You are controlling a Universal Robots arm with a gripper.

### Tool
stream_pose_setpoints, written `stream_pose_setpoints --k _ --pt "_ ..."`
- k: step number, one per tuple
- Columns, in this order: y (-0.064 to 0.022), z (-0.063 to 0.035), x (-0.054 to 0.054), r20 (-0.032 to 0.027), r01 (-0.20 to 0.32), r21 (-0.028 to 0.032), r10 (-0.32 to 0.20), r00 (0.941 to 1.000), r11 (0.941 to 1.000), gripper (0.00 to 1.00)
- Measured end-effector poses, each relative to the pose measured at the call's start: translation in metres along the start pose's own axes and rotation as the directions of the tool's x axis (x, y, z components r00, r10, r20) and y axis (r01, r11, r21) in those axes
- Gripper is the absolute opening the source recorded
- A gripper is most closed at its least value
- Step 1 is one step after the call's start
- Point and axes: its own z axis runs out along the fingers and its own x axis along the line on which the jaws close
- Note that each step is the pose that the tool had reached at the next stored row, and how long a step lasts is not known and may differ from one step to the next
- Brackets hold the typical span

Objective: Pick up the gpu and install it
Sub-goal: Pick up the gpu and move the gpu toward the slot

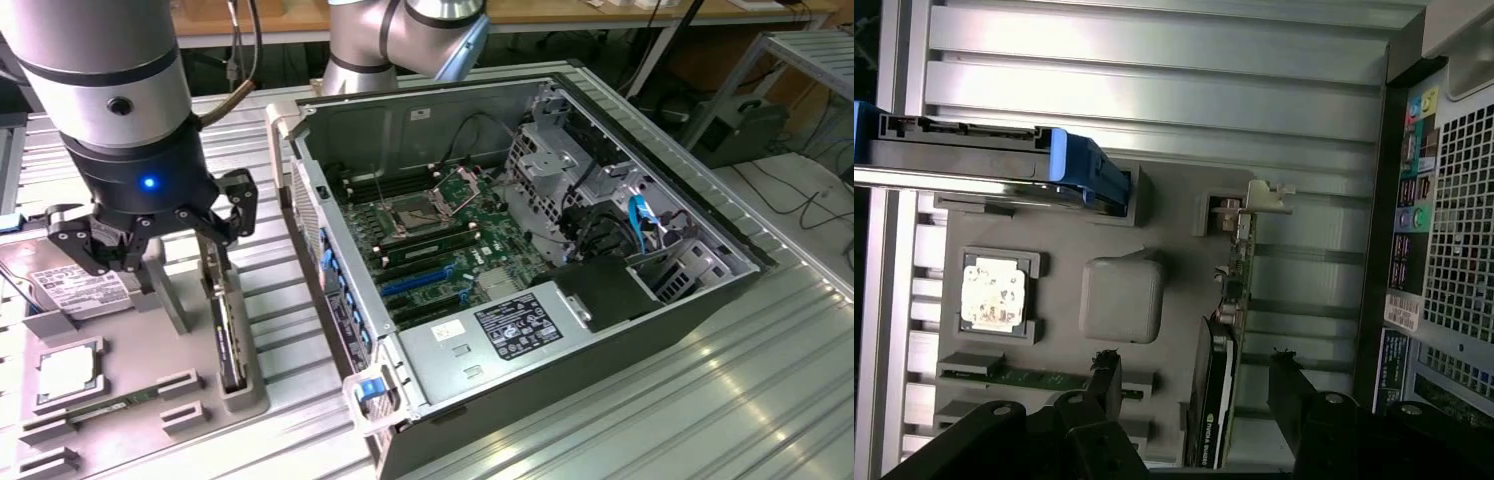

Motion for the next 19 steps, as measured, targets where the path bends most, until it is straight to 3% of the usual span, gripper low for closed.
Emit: stream_pose_setpoints --k 19 --pt "-0.0005 0.0092 -0.0003 0.0060 0.000 0.0006 0.000 1.0000 1.0000 0.70"
